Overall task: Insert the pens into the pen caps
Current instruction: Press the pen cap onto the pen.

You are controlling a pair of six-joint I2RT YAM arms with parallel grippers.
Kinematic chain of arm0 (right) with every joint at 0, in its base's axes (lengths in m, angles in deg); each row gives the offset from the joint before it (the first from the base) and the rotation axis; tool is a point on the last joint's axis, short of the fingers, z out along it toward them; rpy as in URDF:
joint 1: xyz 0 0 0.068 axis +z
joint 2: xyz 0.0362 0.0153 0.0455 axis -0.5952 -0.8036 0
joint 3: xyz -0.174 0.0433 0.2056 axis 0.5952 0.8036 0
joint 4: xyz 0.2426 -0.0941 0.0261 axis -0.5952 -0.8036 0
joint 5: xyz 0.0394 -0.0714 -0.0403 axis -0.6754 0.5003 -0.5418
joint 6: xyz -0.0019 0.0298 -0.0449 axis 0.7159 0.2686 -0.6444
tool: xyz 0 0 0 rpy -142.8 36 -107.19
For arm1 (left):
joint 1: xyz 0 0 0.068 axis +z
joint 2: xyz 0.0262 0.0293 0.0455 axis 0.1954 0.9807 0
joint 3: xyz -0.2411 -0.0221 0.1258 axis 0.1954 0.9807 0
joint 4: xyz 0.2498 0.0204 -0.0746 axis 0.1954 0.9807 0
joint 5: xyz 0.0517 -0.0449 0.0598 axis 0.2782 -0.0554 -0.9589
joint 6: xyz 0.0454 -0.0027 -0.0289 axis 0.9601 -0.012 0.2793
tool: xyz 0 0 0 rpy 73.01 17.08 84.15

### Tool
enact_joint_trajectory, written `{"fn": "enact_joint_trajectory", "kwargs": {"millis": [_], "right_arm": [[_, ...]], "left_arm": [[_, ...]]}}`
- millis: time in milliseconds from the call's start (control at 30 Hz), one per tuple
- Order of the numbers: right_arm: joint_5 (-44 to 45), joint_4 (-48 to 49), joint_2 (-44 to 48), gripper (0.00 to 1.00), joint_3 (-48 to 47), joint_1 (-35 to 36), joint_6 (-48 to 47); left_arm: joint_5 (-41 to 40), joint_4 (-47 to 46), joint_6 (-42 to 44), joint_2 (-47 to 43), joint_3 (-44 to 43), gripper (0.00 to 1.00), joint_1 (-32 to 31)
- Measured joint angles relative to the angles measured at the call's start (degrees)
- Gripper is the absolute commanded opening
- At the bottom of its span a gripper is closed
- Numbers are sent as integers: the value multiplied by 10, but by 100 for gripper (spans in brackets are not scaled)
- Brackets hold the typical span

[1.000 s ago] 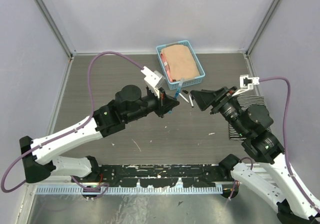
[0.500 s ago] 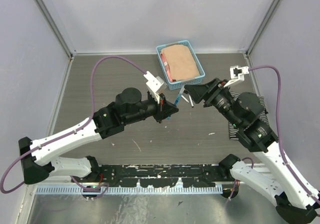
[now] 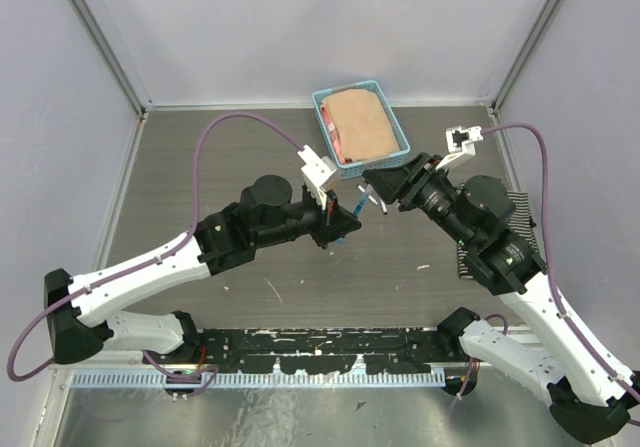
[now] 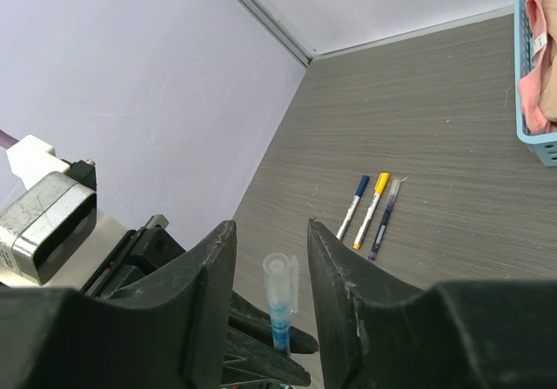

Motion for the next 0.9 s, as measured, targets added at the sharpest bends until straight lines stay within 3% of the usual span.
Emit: {"fn": "enact_joint_trajectory", "kwargs": {"millis": [567, 733, 900], "right_arm": [[-13, 3, -7, 34, 2, 0, 0], [-18, 3, -8, 24, 6, 0, 1], [-18, 3, -8, 3, 10, 0, 0]], "left_arm": [[9, 0, 0, 10, -9, 0, 0], [9, 0, 0, 12, -14, 0, 0], [10, 0, 0, 14, -15, 0, 0]]}}
